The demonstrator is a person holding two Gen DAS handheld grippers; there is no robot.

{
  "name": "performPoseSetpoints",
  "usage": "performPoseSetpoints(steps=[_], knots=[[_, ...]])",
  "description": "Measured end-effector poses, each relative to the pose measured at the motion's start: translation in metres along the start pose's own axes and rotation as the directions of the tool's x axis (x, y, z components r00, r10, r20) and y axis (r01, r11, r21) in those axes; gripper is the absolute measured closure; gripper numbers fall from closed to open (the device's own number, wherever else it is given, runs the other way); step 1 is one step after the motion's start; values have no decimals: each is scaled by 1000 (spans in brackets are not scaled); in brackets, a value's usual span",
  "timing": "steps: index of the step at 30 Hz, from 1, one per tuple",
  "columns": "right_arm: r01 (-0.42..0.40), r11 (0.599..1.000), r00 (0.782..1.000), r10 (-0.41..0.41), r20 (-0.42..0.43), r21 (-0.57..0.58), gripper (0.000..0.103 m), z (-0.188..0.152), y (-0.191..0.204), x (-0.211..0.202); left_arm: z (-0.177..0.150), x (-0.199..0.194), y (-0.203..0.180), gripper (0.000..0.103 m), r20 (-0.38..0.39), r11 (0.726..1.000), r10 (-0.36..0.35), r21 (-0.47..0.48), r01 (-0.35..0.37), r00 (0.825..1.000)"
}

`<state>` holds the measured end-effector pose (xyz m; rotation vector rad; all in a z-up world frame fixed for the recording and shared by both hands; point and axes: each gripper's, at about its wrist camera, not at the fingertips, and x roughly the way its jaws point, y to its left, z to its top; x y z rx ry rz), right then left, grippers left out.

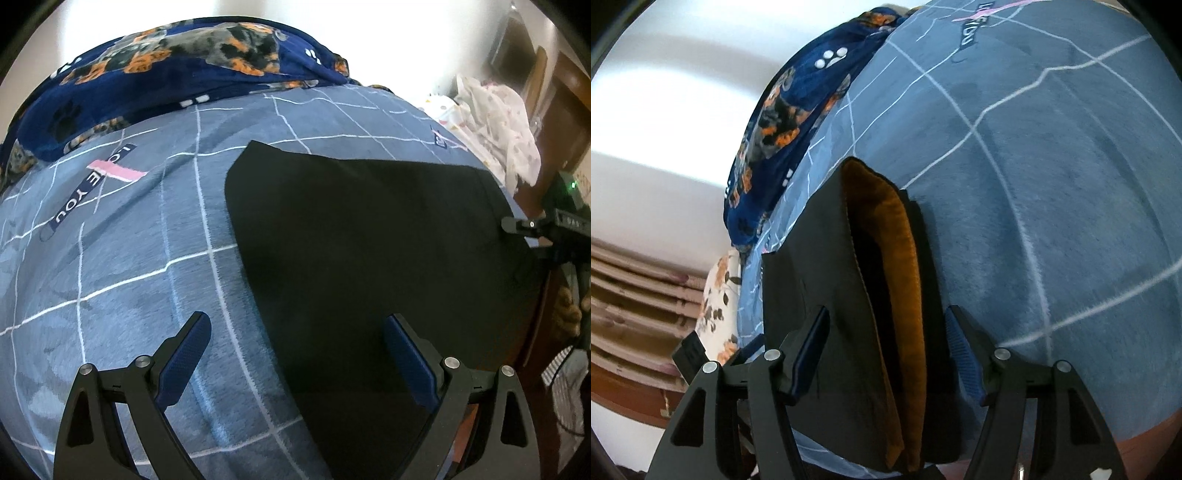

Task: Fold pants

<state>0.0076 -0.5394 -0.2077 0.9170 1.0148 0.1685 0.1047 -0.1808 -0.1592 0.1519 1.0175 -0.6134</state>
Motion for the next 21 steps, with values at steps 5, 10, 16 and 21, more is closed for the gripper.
performPoseSetpoints(steps=[5, 10, 16, 21], knots=[[-6, 1000, 1000, 5, -30, -21, 40, 7, 2, 4, 2, 5, -3, 9, -6, 1000, -1, 14, 2, 1000], [-13, 998, 998, 9, -60, -55, 40, 12, 5, 9, 6, 12, -2, 9, -19, 1000, -19, -2, 19, 1000], [-77, 995, 989, 69, -130, -56, 38, 18, 3, 15, 11, 24, 1, 8, -51, 989, -148, -21, 147, 988], [-216, 976, 954, 211, -213, -1, 37, 22, 0, 28, 18, 27, 17, 8, -23, 917, -394, -81, 391, 919]])
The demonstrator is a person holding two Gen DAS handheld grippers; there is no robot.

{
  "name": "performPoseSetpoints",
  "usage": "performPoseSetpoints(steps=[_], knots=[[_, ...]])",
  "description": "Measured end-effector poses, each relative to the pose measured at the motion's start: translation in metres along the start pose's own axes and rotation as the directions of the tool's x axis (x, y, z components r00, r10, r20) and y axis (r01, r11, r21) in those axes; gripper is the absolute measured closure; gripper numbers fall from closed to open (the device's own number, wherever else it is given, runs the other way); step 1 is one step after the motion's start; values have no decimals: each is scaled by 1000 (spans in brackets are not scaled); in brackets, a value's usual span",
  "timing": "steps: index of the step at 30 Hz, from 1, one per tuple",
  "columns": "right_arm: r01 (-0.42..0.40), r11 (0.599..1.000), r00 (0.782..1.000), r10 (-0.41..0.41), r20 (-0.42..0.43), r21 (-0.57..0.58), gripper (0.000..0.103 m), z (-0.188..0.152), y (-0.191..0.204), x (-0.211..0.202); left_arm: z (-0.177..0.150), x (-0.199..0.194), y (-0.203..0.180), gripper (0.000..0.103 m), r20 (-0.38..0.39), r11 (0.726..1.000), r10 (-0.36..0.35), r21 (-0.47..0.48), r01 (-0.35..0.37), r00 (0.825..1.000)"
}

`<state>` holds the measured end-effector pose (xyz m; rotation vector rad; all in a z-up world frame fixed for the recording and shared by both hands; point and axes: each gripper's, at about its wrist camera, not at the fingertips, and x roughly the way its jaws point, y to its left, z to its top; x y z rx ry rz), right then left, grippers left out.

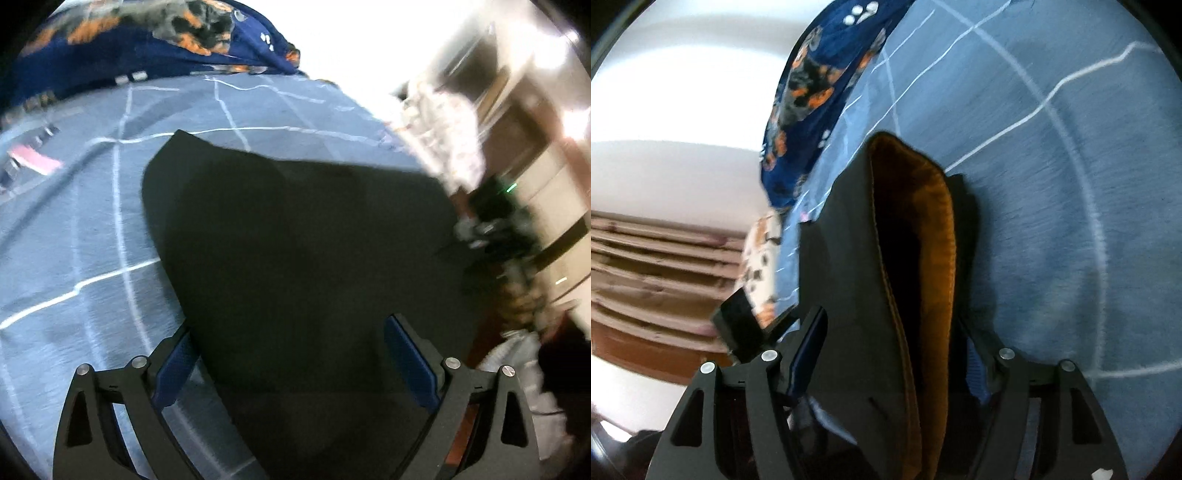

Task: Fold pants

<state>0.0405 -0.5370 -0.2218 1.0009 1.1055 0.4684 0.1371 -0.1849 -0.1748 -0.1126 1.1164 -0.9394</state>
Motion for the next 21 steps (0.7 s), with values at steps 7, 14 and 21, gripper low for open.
performPoseSetpoints(steps=[7, 14, 21], knots=[[35, 998, 999, -34, 16, -48, 33, -2, 11, 9, 8, 2, 15, 10, 65, 985, -110, -123, 117, 992], [102, 995, 990, -102, 98, 2, 72, -18, 10, 10, 6, 5, 9, 74, 65, 995, 1, -103, 6, 998], [-65, 997, 986, 57, 154, 47, 75, -26, 41, 10, 12, -35, 19, 79, 143, 989, -25, -139, 45, 989]])
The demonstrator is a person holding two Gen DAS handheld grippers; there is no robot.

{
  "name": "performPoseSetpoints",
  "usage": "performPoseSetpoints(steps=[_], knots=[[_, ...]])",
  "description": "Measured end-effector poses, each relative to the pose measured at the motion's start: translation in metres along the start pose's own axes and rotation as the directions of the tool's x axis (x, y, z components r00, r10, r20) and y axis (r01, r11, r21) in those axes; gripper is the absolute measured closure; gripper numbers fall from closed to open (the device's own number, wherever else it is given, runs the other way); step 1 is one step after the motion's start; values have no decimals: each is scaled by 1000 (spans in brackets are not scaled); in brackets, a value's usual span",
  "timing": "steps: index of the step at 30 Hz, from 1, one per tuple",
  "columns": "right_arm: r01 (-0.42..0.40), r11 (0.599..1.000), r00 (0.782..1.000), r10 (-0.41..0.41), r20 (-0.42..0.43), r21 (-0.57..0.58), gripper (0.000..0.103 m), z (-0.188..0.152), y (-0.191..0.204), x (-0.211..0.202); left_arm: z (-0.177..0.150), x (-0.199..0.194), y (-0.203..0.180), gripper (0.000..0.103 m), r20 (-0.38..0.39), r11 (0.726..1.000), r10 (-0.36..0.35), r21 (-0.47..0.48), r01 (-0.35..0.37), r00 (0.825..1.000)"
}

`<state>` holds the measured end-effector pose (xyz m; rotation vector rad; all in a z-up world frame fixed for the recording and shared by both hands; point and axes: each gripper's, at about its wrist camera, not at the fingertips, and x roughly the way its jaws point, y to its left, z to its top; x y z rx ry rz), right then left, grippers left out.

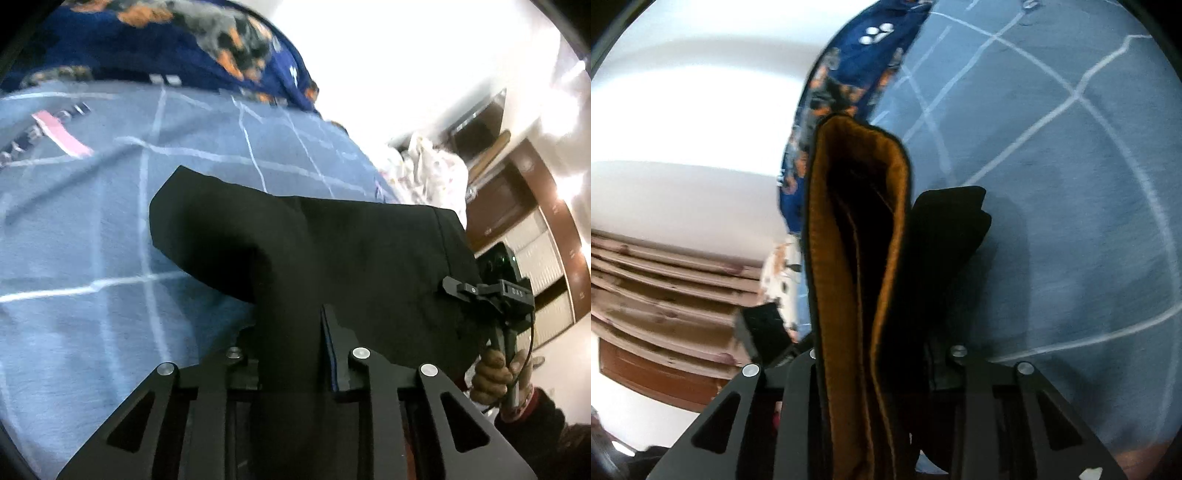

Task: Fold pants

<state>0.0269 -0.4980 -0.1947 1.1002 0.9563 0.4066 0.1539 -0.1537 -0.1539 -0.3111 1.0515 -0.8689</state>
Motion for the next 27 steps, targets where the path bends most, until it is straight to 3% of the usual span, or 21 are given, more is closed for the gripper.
performPoseSetpoints(steps=[4, 7, 12, 16, 19, 22, 25, 27], knots=[[-84, 996, 996, 83, -11, -24, 75, 8, 41, 31, 28, -48, 16, 79, 113, 999, 36, -37, -32, 993], [-132, 990, 991, 131, -24, -48, 75, 23, 73, 67, 52, -94, 35, 79, 206, 993, 118, -57, -108, 972], [-228, 971, 972, 223, -70, -75, 76, 63, 125, 160, 96, -158, 78, 79, 296, 954, 300, -76, -291, 907], [-270, 959, 959, 261, -112, -85, 76, 83, 153, 242, 122, -188, 122, 79, 328, 892, 441, -57, -448, 836], [-275, 956, 957, 263, -124, -101, 76, 96, 164, 300, 134, -191, 163, 79, 326, 846, 511, -28, -532, 795], [-242, 962, 966, 227, -124, -123, 76, 106, 158, 350, 135, -173, 212, 79, 274, 824, 556, -54, -564, 785], [-157, 981, 979, 140, -145, -114, 76, 107, 137, 390, 123, -151, 249, 79, 238, 787, 611, -82, -611, 755], [-143, 987, 983, 133, -126, -75, 80, 111, 121, 395, 114, -150, 265, 61, 249, 788, 613, -126, -603, 749]])
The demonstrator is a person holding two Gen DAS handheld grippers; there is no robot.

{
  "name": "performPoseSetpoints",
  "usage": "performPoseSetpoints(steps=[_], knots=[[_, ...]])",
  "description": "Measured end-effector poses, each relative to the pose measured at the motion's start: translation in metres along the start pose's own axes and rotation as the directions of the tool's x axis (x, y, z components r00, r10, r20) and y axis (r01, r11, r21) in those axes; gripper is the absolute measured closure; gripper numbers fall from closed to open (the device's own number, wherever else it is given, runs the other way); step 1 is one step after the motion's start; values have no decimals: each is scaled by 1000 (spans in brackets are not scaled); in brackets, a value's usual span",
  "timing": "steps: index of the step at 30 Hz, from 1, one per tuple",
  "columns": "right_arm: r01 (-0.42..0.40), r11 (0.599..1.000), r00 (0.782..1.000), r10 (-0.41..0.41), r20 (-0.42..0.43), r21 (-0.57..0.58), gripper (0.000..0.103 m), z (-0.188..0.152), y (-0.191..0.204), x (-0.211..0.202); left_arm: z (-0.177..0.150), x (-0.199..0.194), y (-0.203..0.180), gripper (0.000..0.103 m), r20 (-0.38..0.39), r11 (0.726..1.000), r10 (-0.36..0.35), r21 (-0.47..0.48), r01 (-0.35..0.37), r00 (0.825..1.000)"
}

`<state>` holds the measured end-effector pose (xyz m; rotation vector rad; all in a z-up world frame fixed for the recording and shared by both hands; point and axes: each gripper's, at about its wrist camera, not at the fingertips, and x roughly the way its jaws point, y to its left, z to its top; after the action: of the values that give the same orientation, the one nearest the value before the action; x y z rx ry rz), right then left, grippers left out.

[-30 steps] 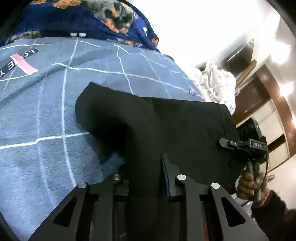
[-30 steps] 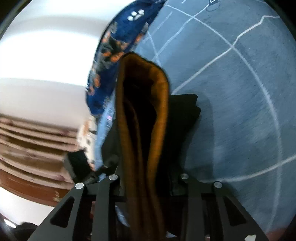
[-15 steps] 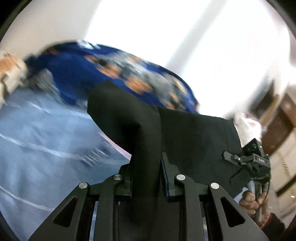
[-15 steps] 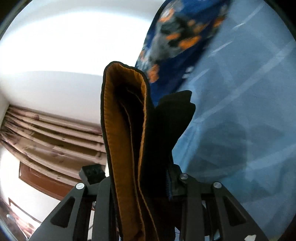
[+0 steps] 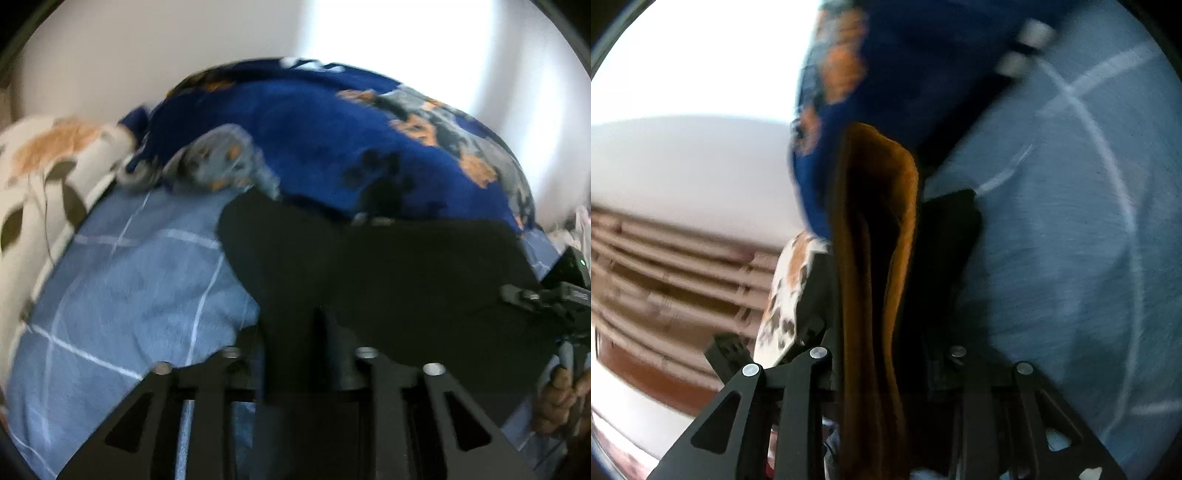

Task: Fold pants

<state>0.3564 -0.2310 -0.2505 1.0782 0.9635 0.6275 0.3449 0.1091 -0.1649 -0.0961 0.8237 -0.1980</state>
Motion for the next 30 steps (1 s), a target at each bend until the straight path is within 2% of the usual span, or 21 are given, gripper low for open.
performPoseSetpoints(steps=[1, 3, 4, 7, 9, 10, 12, 14, 16, 17, 19, 21, 23, 25, 28, 30], knots=[[-25, 1000, 1000, 25, 1, 7, 80, -1, -3, -3, -4, 1, 4, 54, 18, 1000, 3, -13, -3, 1000], [28, 999, 1000, -28, -1, -44, 77, -1, 4, -3, -9, 5, 7, 16, 20, 997, 71, -26, -71, 997], [64, 995, 998, -64, 2, -73, 76, -1, 10, -1, -9, 6, 7, 13, 13, 994, 102, -31, -102, 995], [129, 989, 992, -128, 15, -74, 66, -2, 17, -3, -9, -15, -5, 13, 89, 983, 182, 16, -184, 979], [207, 974, 977, -200, 78, -95, 48, -7, 30, -13, -8, -32, -15, 10, 148, 965, 250, 45, -259, 957], [234, 965, 969, -221, 112, -116, 45, -12, 36, -20, -8, -42, -22, 10, 182, 955, 275, 62, -290, 944], [300, 940, 945, -270, 187, -161, 36, -28, 53, -41, -11, -66, -37, 6, 254, 948, 273, 91, -304, 928], [390, 889, 908, -329, 259, -238, 34, -45, 78, -54, -13, -87, -51, 3, 302, 946, 258, 114, -304, 918], [467, 824, 872, -370, 321, -319, 24, -63, 103, -64, -16, -109, -66, 1, 344, 941, 247, 136, -309, 906], [487, 802, 863, -379, 335, -347, 17, -69, 114, -66, -18, -120, -72, 0, 361, 940, 241, 144, -310, 901], [484, 787, 865, -363, 347, -383, 17, -87, 127, -76, -20, -138, -87, 0, 380, 940, 228, 153, -304, 896], [477, 786, 868, -352, 349, -394, 17, -95, 129, -92, -23, -159, -98, 0, 374, 955, 176, 158, -250, 910], [467, 788, 873, -341, 349, -401, 17, -105, 137, -100, -25, -175, -106, 0, 370, 963, 162, 142, -228, 915], [453, 792, 879, -322, 351, -410, 17, -118, 147, -108, -29, -195, -114, 0, 380, 965, 172, 119, -233, 909], [455, 772, 880, -315, 355, -444, 16, -140, 163, -118, -34, -221, -123, 0, 399, 963, 196, 93, -252, 896], [447, 767, 886, -306, 349, -461, 12, -153, 172, -124, -35, -237, -128, 0, 407, 955, 232, 78, -286, 884]])
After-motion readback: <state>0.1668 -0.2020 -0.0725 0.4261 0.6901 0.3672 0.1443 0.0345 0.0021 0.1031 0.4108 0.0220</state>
